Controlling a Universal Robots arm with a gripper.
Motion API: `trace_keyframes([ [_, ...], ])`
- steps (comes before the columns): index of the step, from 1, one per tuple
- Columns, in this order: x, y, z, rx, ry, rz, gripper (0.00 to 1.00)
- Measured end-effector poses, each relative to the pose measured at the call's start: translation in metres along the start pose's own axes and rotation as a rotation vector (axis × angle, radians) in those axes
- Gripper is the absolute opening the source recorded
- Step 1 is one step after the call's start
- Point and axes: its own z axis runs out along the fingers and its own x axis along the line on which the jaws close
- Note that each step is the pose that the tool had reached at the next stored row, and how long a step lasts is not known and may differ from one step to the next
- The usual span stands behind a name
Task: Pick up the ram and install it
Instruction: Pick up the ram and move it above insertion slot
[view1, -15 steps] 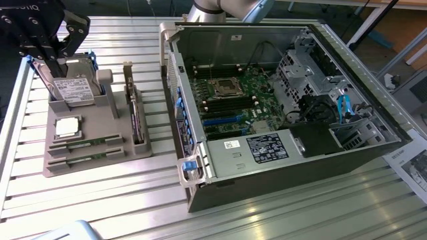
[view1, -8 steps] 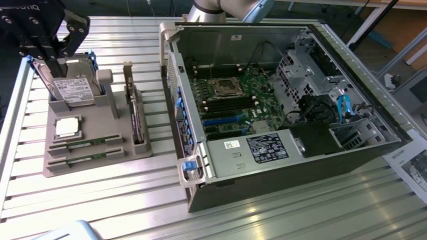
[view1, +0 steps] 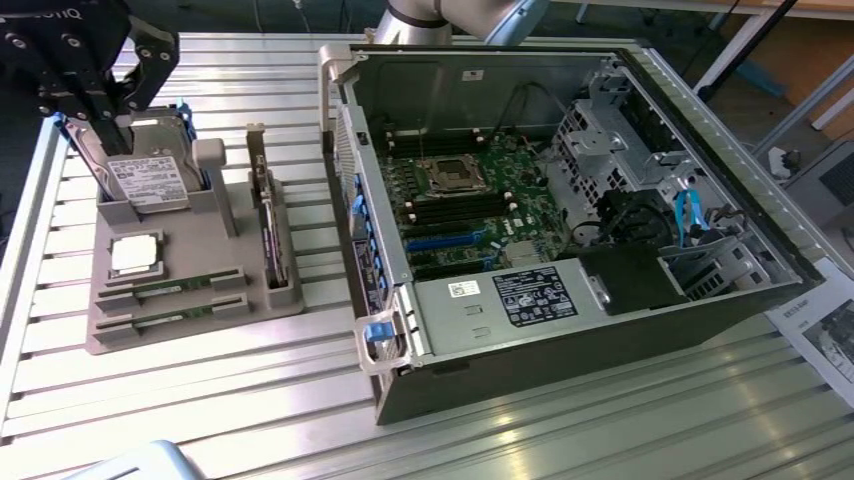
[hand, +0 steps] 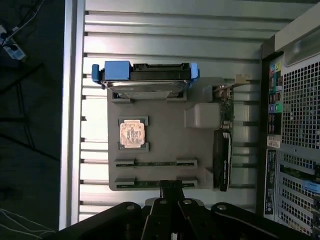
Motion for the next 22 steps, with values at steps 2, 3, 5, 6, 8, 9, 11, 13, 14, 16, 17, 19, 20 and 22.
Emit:
trace_keyframes([
  [2, -0.0001, 0.0000, 0.0000, -0.0008, 0.0005, -0.029, 0.10],
  [3, -0.0001, 0.0000, 0.0000, -0.0015, 0.0012, -0.058, 0.10],
  [5, -0.0002, 0.0000, 0.0000, -0.0022, 0.0017, -0.083, 0.10],
  [6, -0.0002, 0.0000, 0.0000, -0.0025, 0.0019, -0.095, 0.10],
  [8, -0.0003, 0.0000, 0.0000, -0.0033, 0.0026, -0.125, 0.10],
  [9, -0.0003, 0.0000, 0.0000, -0.0036, 0.0028, -0.136, 0.10],
  [11, -0.0003, 0.0000, 0.0000, -0.0043, 0.0034, -0.162, 0.10],
  [13, -0.0003, 0.0000, 0.0000, -0.0049, 0.0039, -0.188, 0.10],
  [14, -0.0003, 0.0000, 0.0000, -0.0057, 0.0045, -0.216, 0.10],
  [16, -0.0004, 0.0000, 0.0000, -0.0066, 0.0053, -0.253, 0.10],
  [17, -0.0004, 0.0000, 0.0000, -0.0071, 0.0056, -0.270, 0.10],
  [19, -0.0004, 0.0000, 0.0000, -0.0080, 0.0063, -0.306, 0.10],
  [20, -0.0004, 0.0000, 0.0000, -0.0084, 0.0066, -0.319, 0.10],
  [22, -0.0004, 0.0000, 0.0000, -0.0091, 0.0072, -0.345, 0.10],
])
